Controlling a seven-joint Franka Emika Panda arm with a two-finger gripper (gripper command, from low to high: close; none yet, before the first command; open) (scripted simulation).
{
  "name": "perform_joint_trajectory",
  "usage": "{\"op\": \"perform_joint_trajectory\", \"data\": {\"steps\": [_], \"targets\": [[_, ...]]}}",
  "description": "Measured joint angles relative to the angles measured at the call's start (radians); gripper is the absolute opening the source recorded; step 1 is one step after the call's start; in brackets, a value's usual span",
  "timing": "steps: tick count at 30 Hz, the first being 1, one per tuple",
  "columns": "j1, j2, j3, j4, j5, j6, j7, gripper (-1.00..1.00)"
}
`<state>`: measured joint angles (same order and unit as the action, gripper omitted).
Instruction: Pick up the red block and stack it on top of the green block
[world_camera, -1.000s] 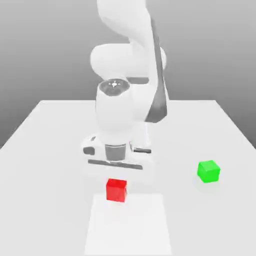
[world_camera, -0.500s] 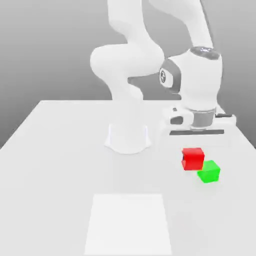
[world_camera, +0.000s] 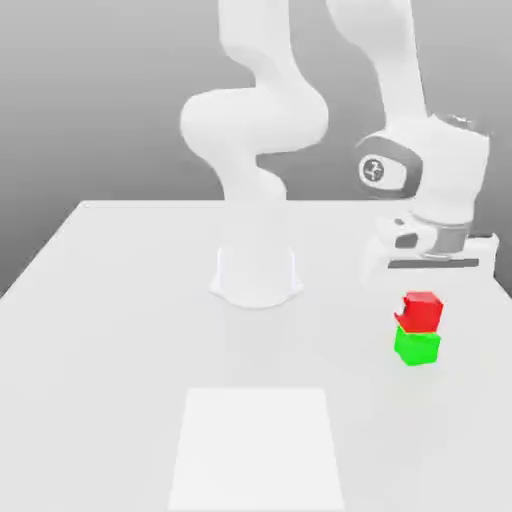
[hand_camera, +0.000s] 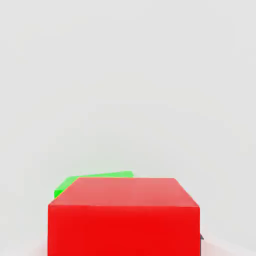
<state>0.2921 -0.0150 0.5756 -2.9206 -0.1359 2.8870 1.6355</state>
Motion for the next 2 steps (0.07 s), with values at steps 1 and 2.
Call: {"op": "perform_joint_trajectory", "data": {"steps": [1,2], "targets": [[-0.003,0.018,0.001,0.0,-0.006,0.02,0.004,-1.0],[-0.005,0.034,0.004,-0.001,0.001,0.041,-0.001,-1.0]]}}
